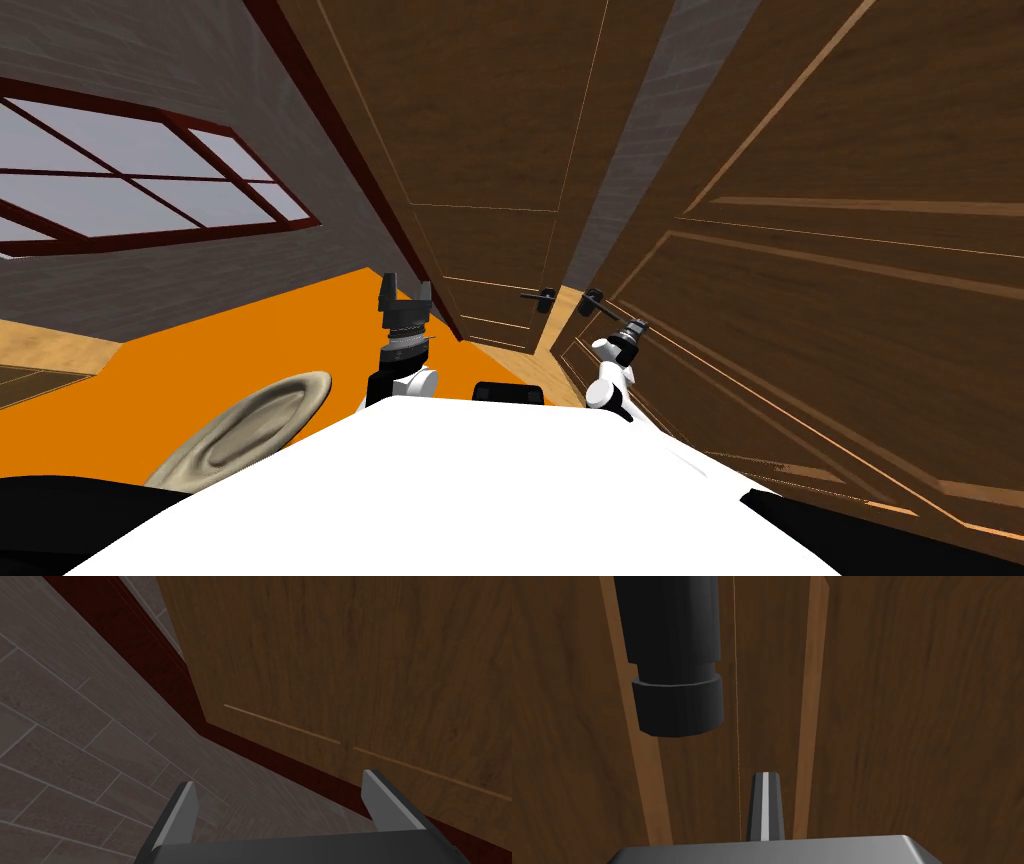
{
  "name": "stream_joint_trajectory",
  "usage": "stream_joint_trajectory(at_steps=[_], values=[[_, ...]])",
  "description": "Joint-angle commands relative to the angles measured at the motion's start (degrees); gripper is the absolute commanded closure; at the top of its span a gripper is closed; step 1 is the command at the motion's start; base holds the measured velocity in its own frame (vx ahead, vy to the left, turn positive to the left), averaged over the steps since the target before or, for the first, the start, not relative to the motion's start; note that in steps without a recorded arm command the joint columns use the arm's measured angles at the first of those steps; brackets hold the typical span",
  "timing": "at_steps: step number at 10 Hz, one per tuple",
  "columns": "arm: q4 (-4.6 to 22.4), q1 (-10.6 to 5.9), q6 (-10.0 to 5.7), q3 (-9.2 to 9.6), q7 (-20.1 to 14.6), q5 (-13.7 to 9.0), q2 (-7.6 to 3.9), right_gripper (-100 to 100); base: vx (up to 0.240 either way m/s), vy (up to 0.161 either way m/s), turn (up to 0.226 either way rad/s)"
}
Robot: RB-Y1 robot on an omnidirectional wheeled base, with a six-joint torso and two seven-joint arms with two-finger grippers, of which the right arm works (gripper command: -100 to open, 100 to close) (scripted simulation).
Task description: Push the door open
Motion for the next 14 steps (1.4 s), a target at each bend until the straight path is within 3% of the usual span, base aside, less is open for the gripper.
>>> stream_joint_trajectory(at_steps=[1,5,9,13,14], values=[[-0.08,-0.04,0.70,-1.50,0.86,-0.54,-0.04,-100,-0.049,0.121,-0.123],[-0.17,-0.29,1.78,-3.62,2.15,-1.33,0.47,-100,-0.002,0.187,-0.052],[-0.18,-1.05,3.13,-5.76,3.67,-2.18,2.04,-100,0.042,0.196,-0.030],[0.00,-2.54,4.15,-6.32,4.61,-2.57,4.19,-100,0.099,0.173,0.040],[0.51,-2.31,3.56,-6.27,4.44,-2.52,3.77,-100,0.074,0.070,0.009]])
